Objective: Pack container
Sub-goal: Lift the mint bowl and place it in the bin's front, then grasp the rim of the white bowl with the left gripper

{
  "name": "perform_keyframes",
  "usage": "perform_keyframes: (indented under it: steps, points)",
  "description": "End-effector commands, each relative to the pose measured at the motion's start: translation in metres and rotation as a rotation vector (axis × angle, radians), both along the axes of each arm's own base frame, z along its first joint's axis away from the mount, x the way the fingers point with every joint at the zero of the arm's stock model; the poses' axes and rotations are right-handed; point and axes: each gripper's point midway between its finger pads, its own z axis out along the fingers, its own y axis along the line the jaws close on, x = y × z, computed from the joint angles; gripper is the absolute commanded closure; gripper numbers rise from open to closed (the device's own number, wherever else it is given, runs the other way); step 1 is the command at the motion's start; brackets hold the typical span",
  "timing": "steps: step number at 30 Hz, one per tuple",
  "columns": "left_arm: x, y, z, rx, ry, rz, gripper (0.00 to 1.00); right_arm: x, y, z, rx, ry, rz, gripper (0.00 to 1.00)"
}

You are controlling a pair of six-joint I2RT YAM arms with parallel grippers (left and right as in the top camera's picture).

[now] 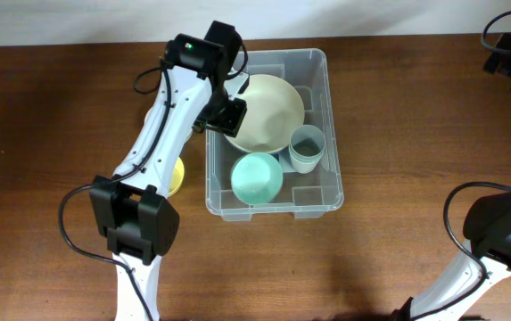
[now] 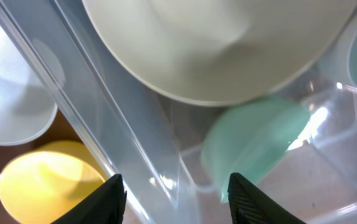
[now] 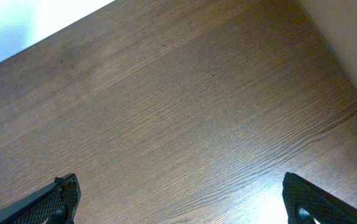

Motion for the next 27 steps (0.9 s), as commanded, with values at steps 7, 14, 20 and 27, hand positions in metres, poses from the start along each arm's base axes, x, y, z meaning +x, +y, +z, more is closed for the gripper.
perform_keyframes:
  steps: [7, 14, 20, 27]
  points:
    - [0.008, -0.001, 0.025, -0.066, -0.043, 0.076, 0.51, -0.001, -0.002, 0.012, -0.013, -0.027, -0.015, 0.01]
    - [0.043, 0.094, 0.065, -0.060, -0.144, 0.523, 0.50, -0.001, -0.002, 0.012, -0.013, -0.027, -0.015, 0.01]
    - [0.066, 0.159, 0.056, -0.066, -0.180, 0.684, 0.13, -0.001, -0.002, 0.012, -0.013, -0.027, -0.015, 0.01]
    - [0.080, 0.204, -0.021, -0.099, -0.119, 0.786, 0.05, -0.001, -0.002, 0.012, -0.013, -0.027, -0.015, 0.01]
